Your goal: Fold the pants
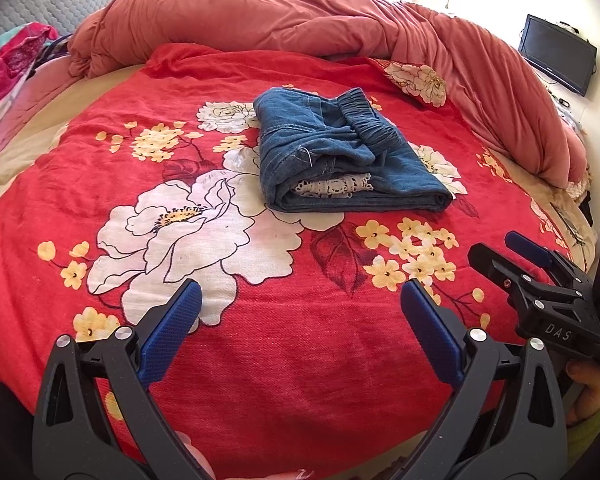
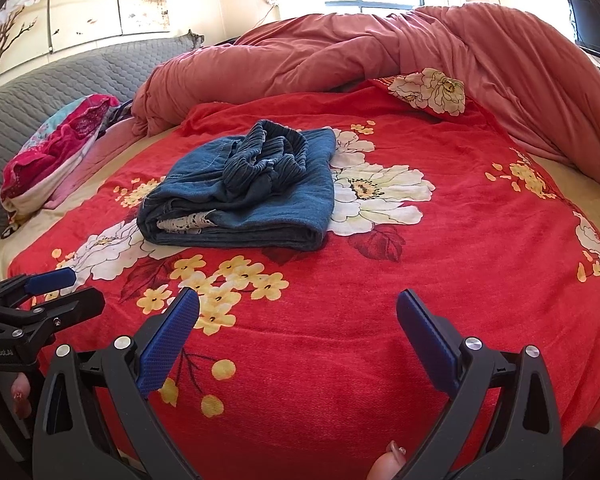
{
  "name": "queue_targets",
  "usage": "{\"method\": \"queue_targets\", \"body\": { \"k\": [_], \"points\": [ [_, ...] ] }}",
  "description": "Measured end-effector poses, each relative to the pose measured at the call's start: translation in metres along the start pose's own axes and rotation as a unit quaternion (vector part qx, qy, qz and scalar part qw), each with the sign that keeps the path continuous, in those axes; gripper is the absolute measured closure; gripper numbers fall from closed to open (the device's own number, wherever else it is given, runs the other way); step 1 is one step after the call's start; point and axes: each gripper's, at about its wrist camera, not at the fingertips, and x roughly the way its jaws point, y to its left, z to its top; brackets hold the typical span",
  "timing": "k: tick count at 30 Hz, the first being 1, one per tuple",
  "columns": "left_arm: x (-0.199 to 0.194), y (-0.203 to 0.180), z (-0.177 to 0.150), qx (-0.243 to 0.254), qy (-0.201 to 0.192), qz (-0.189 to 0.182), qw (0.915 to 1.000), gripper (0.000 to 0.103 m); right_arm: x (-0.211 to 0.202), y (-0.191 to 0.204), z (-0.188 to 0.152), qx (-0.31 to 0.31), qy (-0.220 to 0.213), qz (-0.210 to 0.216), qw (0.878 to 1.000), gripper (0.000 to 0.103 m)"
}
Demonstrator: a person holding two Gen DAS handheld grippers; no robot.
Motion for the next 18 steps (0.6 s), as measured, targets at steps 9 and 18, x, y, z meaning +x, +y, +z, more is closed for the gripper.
{"method": "queue_targets", "body": {
  "k": [9,18],
  "points": [
    [-0.0003,-0.0009,-0.0006,0.004,-0.001,0.0,1.0,0.009,-0.0002,-0.0007,0.0001,0.001,0.0,0.0,1.0,0.005],
    [-0.0022,-0.0028,0.0,0.005,-0.008,0.008,0.9999,0.009,0.0,-0.0017,0.0007,0.002,0.001,-0.002,1.0,0.005]
  ]
}}
